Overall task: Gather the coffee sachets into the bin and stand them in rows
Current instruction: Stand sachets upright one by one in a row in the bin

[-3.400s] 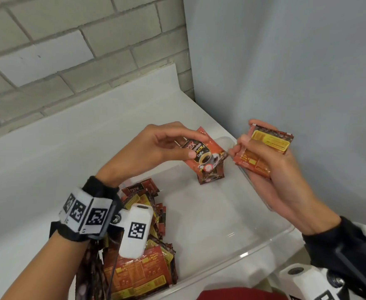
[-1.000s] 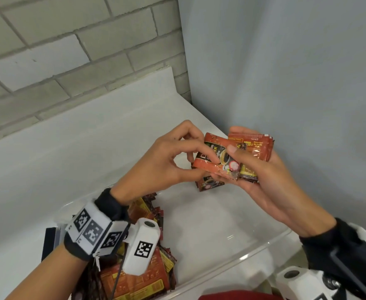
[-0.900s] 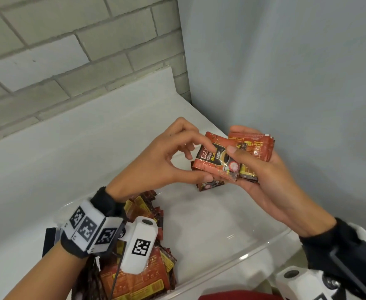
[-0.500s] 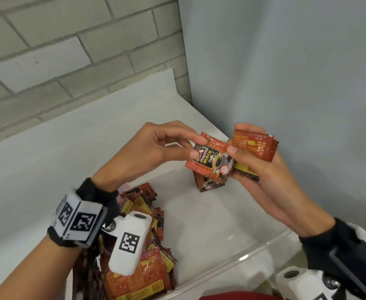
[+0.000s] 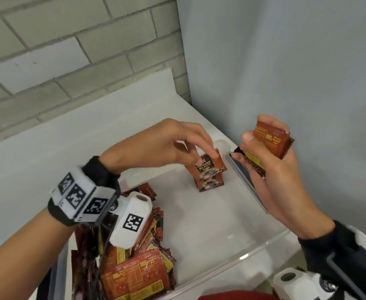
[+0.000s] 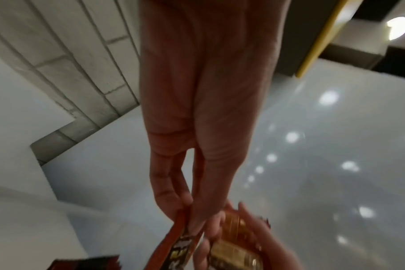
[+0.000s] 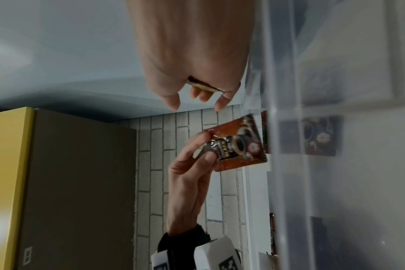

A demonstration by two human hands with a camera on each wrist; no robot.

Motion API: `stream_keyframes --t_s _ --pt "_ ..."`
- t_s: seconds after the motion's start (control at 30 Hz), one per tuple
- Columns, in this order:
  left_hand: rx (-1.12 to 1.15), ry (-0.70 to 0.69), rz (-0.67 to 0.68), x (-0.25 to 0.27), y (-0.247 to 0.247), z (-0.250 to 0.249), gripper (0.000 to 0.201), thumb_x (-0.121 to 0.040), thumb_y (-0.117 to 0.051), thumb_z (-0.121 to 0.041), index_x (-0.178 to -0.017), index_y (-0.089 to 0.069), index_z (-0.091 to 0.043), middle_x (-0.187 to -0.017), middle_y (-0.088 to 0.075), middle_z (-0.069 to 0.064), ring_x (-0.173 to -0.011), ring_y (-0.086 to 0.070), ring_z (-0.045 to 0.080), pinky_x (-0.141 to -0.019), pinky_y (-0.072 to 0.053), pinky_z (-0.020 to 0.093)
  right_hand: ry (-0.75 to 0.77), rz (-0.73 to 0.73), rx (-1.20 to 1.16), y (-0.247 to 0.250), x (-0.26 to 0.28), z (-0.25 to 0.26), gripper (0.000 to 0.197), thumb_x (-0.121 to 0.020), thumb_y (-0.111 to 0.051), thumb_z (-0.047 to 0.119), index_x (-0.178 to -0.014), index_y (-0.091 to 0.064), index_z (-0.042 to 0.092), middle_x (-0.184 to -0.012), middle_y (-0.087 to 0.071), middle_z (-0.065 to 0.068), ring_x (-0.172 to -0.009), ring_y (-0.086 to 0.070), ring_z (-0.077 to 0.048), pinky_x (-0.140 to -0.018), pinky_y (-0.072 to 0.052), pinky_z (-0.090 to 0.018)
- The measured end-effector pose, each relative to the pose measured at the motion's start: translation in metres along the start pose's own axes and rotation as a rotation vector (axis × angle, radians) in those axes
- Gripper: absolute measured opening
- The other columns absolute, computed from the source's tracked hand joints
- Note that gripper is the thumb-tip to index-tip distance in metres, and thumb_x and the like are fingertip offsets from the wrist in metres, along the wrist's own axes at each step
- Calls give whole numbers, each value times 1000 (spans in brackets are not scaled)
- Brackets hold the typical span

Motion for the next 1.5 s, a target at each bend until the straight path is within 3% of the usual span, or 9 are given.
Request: stream_keyframes --t_s 0.17,0.27,0.47,0.67,0.83,0.93,1.13,1.33,1.5 --pt "-333 -64 110 -20 -26 17 23 -86 -66 -5 -101 -77 -19 -101 -58 2 -79 -51 -14 -74 -37 4 -5 16 16 0 0 0 39 -75 -68 23 -111 -55 30 -80 -62 13 -84 -61 -9 -84 -53 -30" --pt "-436 16 161 -27 -42 26 29 -87 -60 -3 -111 -73 -16 -98 -47 1 -75 -42 -2 -70 -33 9 -6 9 13 0 0 -1 39 -74 -68 23 -110 -56 29 -79 -62 13 -81 -60 -9 -82 -53 -30" --pt "-581 11 206 -26 -55 29 30 -85 -56 3 -111 -69 -6 -98 -37 3 -87 -37 17 -77 -41 39 -17 12 -4 -1 1 0 37 -74 -67 22 -109 -56 29 -75 -62 14 -75 -60 -8 -78 -55 -28" --pt "-517 67 164 -27 -62 31 27 -95 -48 -11 -114 -60 4 -109 -52 12 -100 -47 28 -89 -38 37 -83 35 -64 -3 2 1 38 -71 -69 33 -108 -59 29 -85 -61 2 -77 -60 -12 -78 -56 -33" --pt "-625 -7 112 -29 -66 32 47 -82 -28 -24 -101 -64 1 -105 -50 18 -96 -50 33 -79 -42 43 -130 33 -71 -6 3 4 40 -73 -61 48 -109 -58 32 -95 -65 -5 -84 -64 -17 -81 -57 -39" --pt "-670 -162 81 -27 -66 34 32 -85 -41 -9 -95 -70 -1 -100 -52 18 -90 -52 33 -70 -46 44 -183 22 -111 -6 2 5 26 -85 -53 46 -102 -62 28 -96 -66 -7 -86 -64 -18 -74 -59 -37" --pt "-445 -175 -33 -22 -46 34 20 -91 -54 -13 -101 -70 -6 -102 -48 12 -86 -50 16 -76 -43 27 -302 90 -313 -4 3 7 38 -83 -51 23 -119 -60 16 -107 -68 -20 -96 -68 -28 -78 -58 -47" --pt "-159 -6 -295 -15 -19 17 33 -103 -36 -28 -125 -58 -17 -107 -54 -2 -94 -57 6 -78 -47 14 -341 222 -328 -2 3 5 46 -92 -34 -3 -130 -53 13 -120 -65 -21 -111 -63 -37 -87 -53 -55" --pt "174 70 -266 -8 -19 1 43 -86 -58 -37 -126 -58 -19 -107 -65 1 -96 -63 8 -84 -54 27 -319 245 -206 -4 4 4 49 -83 -53 -3 -129 -55 14 -120 -66 -15 -107 -65 -38 -85 -54 -55"
Point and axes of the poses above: each hand's wrist, its own x-axis away from the middle knuckle, its own y-axis out of the back of the hand, z = x × y, the point moved 1 cm from there along -x, towards the middle knuckle
